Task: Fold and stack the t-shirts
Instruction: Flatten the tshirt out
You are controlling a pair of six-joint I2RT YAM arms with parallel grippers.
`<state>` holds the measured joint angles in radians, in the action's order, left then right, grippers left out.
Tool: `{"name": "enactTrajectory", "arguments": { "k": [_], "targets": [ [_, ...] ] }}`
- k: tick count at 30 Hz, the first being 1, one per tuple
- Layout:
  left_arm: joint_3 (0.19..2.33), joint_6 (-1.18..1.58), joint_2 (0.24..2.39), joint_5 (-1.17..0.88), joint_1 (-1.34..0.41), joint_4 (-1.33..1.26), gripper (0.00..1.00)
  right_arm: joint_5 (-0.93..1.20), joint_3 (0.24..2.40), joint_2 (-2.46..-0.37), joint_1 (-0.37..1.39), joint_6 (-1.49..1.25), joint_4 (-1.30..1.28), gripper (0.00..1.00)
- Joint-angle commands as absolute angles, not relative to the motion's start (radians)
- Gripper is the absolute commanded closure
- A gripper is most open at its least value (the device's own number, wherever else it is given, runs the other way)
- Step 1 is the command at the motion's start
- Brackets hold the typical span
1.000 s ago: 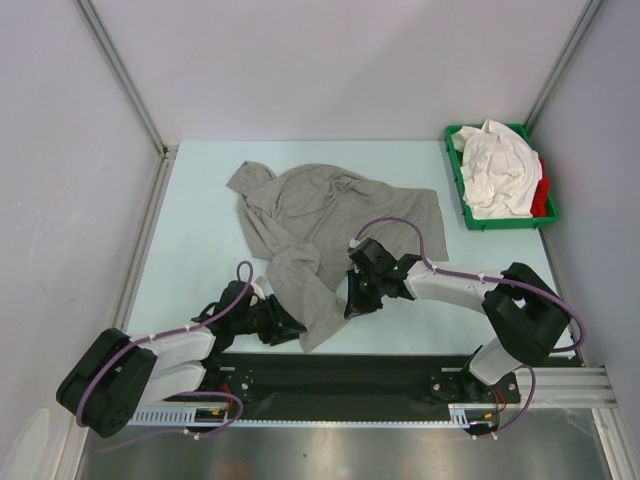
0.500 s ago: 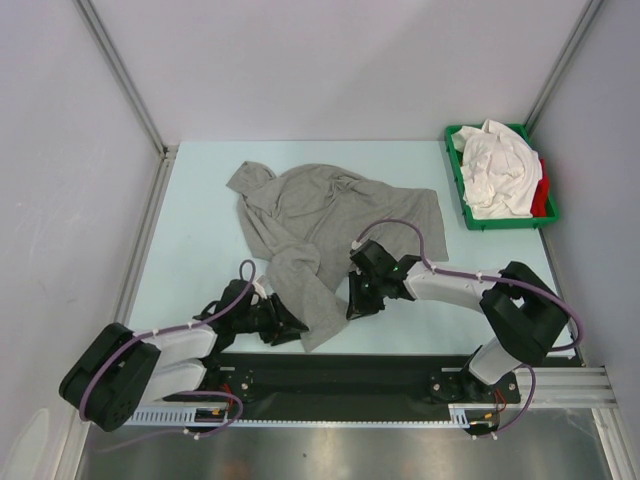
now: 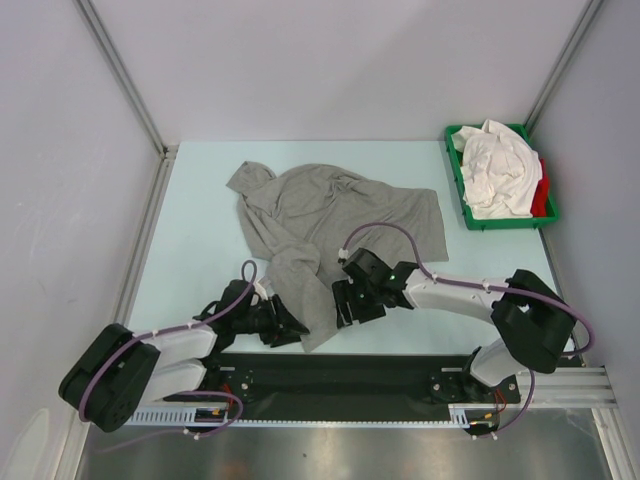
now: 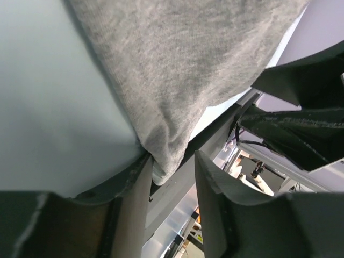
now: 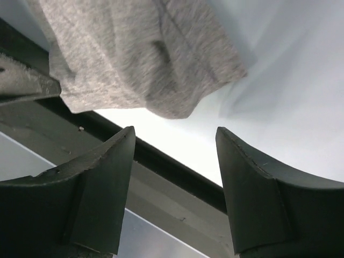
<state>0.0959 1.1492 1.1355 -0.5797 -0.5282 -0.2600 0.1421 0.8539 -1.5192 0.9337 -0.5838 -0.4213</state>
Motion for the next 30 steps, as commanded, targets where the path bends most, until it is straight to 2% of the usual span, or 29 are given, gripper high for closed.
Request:
{"name": "enactTrajectory", "arguments": {
  "k": [1,8,14,19,24,30],
  "targets": [
    [0.083,1.098,1.129,-0.548,-0.534,-0.175,0.54,0.106,0.89,-1.494,0.919,-0.549,-0.422,0.33],
    [0.028,1.161,1.072,-0.493,-0.594,-0.264,0.51,0.152,0.897,-1.496,0.858,-0.591,-0.35,0.33],
    [-0.027,1.256,0.951,-0.342,-0.705,-0.288,0.48,0.146,0.885,-1.447,0.842,-0.575,-0.35,0.34],
    [-0.072,1.293,0.914,-0.243,-0.724,-0.316,0.43,0.143,0.845,-1.369,0.809,-0.589,-0.347,0.34],
    [-0.063,1.327,1.003,-0.239,-0.765,-0.37,0.51,0.149,0.807,-1.298,0.778,-0.607,-0.347,0.34],
    [-0.046,1.411,1.213,-0.321,-0.795,-0.468,0.57,0.149,0.782,-1.229,0.753,-0.604,-0.367,0.34]
  ]
}}
